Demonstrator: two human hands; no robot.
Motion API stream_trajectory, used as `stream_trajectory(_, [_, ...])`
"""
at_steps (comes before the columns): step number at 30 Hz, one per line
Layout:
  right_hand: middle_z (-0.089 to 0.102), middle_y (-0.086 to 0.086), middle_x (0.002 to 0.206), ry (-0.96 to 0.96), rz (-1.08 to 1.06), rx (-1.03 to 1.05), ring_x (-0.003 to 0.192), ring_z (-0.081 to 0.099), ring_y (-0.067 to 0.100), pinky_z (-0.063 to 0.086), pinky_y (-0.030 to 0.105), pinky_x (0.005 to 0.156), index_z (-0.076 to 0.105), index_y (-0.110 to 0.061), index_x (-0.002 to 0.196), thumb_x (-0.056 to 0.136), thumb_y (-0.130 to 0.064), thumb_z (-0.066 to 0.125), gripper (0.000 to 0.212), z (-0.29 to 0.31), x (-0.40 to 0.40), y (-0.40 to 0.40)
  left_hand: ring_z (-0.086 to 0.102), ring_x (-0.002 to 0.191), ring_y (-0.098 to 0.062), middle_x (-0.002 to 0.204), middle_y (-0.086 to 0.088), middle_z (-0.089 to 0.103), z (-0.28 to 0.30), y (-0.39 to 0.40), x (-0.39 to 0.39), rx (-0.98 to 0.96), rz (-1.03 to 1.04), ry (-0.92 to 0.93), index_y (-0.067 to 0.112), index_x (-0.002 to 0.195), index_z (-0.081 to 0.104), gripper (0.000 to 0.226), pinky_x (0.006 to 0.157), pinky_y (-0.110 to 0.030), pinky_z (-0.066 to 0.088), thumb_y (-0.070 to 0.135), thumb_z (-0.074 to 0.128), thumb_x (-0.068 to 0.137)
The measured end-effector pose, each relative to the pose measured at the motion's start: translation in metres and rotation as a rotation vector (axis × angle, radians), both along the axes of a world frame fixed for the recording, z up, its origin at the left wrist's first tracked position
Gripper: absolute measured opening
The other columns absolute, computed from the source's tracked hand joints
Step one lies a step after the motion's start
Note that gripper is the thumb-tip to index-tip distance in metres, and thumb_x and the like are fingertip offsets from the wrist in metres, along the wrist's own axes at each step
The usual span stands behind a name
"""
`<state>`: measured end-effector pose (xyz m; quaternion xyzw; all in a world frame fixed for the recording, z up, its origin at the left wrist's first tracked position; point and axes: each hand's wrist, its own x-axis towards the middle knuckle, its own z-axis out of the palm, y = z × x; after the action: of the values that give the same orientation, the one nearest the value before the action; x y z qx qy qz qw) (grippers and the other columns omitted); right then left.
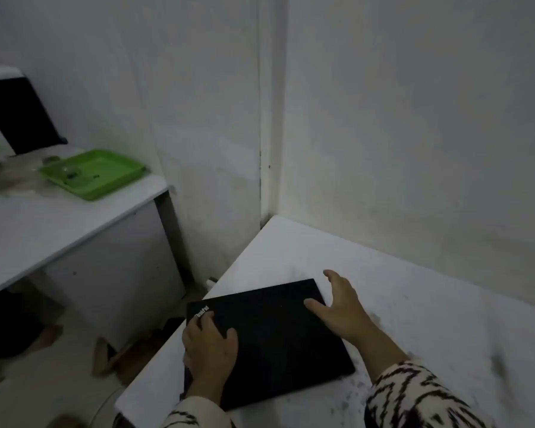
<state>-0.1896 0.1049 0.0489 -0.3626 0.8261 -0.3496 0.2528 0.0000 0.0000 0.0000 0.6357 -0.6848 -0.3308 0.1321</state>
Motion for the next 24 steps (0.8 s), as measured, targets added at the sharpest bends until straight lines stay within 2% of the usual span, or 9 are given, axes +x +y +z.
stream_trajectory(6, [0.033,0.005,0.149,-0.081,-0.048,0.080,0.138,0.032,0.023,0.033,0.041,0.115,0.027,-0.019,0.146,0.084,-0.032,0.066,0.074,-0.034,0.008,0.000,0.024,0.140,-0.032,0.153,-0.015,0.023,-0.026,-0.003,0.015,0.100,0.096,-0.056,0.013,0.143,0.028,0.068,0.112,-0.052,0.030,0.028,0.060,0.085])
stream_trajectory(12, [0.034,0.006,0.150,0.055,-0.104,0.240,0.139,0.029,0.025,0.032,0.047,0.113,0.026,-0.015,0.147,0.083,-0.038,0.063,0.078,-0.062,0.007,0.000,0.037,0.130,-0.040,0.145,-0.021,0.037,-0.038,-0.007,0.018,0.081,0.163,-0.082,0.001,0.141,0.029,0.071,0.104,-0.053,0.037,0.024,0.062,0.083])
stream_trajectory(15, [0.025,0.006,0.155,0.042,-0.142,0.312,0.143,0.021,0.027,0.027,0.048,0.116,0.016,-0.016,0.151,0.084,-0.038,0.061,0.083,-0.071,0.005,0.000,0.032,0.132,-0.042,0.147,-0.024,0.031,-0.043,-0.010,0.016,0.094,0.203,-0.095,-0.003,0.142,0.024,0.075,0.106,-0.055,0.034,0.024,0.062,0.083])
stream_trajectory(18, [0.023,0.005,0.155,0.011,-0.164,0.362,0.142,0.020,0.030,0.025,0.050,0.115,0.010,-0.016,0.151,0.083,-0.039,0.061,0.089,-0.079,0.003,-0.001,0.030,0.131,-0.043,0.147,-0.024,0.028,-0.045,-0.014,0.011,0.113,0.246,-0.106,-0.002,0.143,0.023,0.077,0.105,-0.055,0.033,0.027,0.062,0.083])
stream_trajectory(22, [0.017,0.006,0.154,-0.035,-0.195,0.434,0.140,0.018,0.032,0.027,0.050,0.111,0.004,-0.016,0.151,0.082,-0.044,0.062,0.094,-0.084,0.004,0.000,0.031,0.128,-0.044,0.143,-0.026,0.030,-0.048,-0.018,0.008,0.139,0.293,-0.104,0.001,0.140,0.027,0.072,0.104,-0.053,0.034,0.030,0.061,0.083])
stream_trajectory(24, [0.017,0.008,0.152,-0.045,-0.212,0.451,0.138,0.019,0.032,0.028,0.048,0.110,0.007,-0.016,0.151,0.081,-0.045,0.062,0.093,-0.087,0.004,0.001,0.032,0.126,-0.044,0.141,-0.025,0.033,-0.049,-0.019,0.006,0.136,0.321,-0.092,0.002,0.137,0.031,0.070,0.103,-0.053,0.035,0.030,0.063,0.081])
